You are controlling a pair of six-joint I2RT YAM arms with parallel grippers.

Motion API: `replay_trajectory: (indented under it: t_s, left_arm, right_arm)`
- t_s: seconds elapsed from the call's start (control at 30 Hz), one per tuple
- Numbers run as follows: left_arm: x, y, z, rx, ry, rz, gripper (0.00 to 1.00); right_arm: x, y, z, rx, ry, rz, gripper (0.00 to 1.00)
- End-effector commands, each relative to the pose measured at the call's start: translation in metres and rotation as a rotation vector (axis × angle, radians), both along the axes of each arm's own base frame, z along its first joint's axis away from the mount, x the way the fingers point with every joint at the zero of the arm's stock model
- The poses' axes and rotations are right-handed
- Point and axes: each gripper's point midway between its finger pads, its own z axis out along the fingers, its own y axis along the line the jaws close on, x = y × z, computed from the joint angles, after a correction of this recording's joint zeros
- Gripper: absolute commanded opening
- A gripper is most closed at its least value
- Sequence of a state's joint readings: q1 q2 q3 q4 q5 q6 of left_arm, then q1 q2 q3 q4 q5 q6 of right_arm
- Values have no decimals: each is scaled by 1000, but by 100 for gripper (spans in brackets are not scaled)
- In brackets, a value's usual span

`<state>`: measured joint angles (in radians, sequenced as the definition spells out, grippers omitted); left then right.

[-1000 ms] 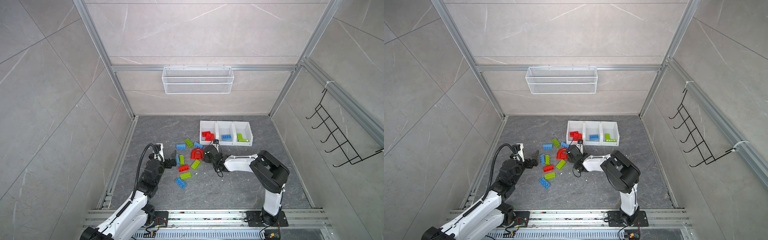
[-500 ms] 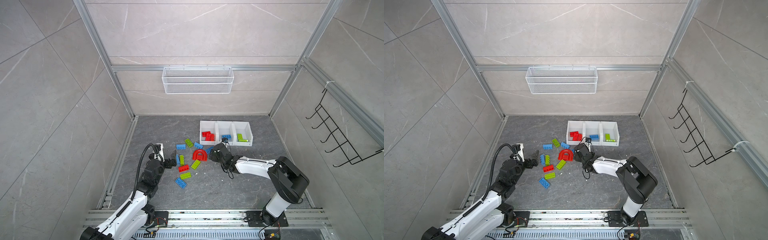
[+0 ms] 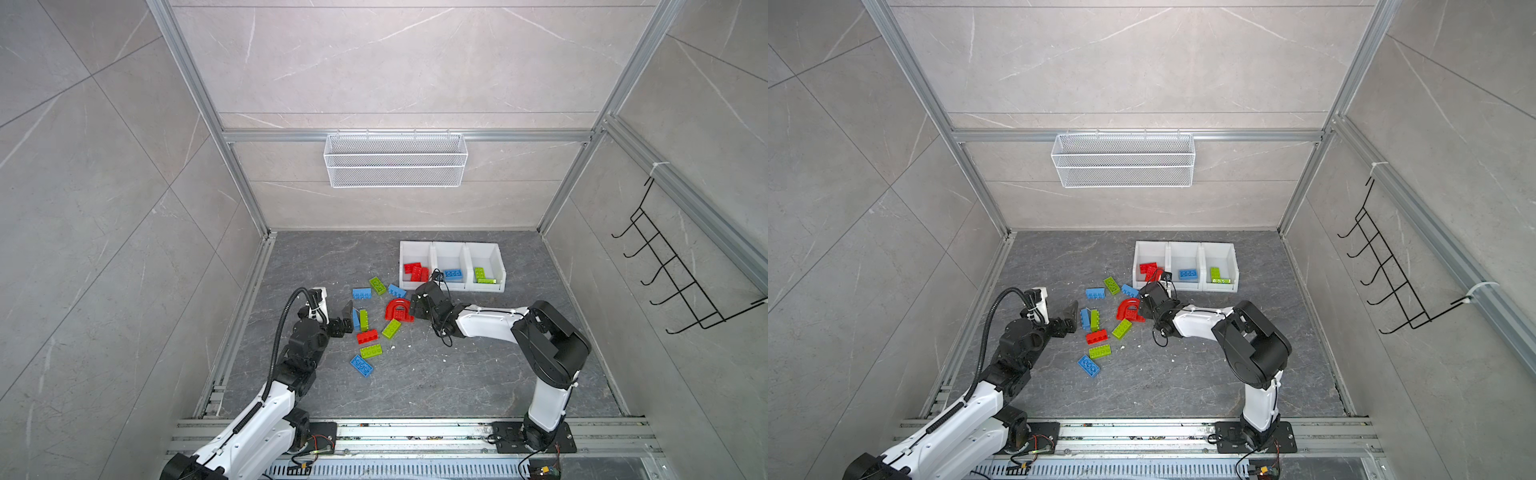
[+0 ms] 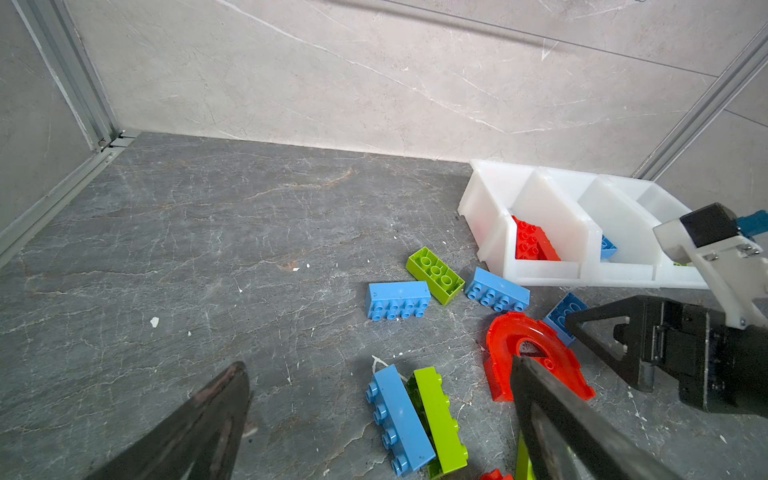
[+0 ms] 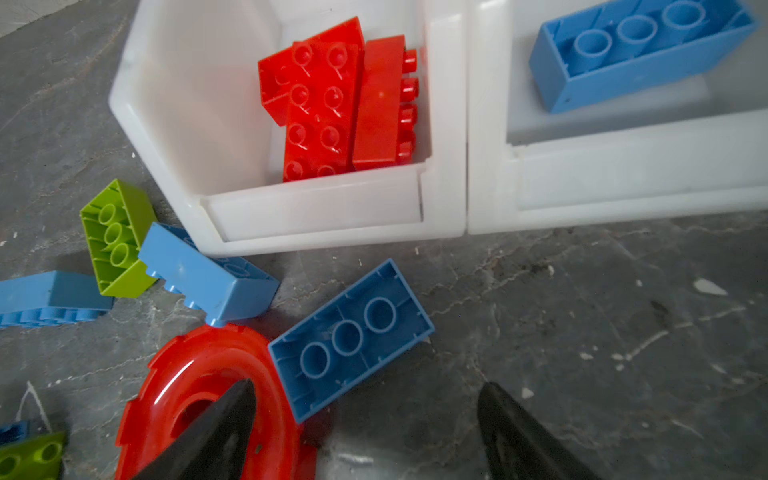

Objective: Sort the legos into containers by color

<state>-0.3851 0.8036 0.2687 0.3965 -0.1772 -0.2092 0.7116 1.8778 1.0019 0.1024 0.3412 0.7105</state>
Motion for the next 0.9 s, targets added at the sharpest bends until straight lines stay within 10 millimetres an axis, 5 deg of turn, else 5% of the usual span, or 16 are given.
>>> replay_trajectory:
  t_s: [0.0, 0.2, 0.43, 0.63, 0.87]
  left_arm:
    - [2, 0, 12, -21, -46, -1, 100]
    - [1, 0, 13, -23, -47, -3, 100]
    - [2, 0, 12, -22, -45, 0, 100]
    - [2, -1, 12, -23, -43, -6, 100]
    - [3, -2, 11, -22, -40, -9, 100]
  right_arm:
    - [5, -5, -14, -41, 21, -16, 86]
    - [7, -18, -20, -14, 32, -55, 86]
    - [-14, -61, -26, 26, 51, -121, 86]
    - [-44, -88, -3, 18, 22, -135, 87]
    - [-37, -71, 36, -105, 25, 81, 98]
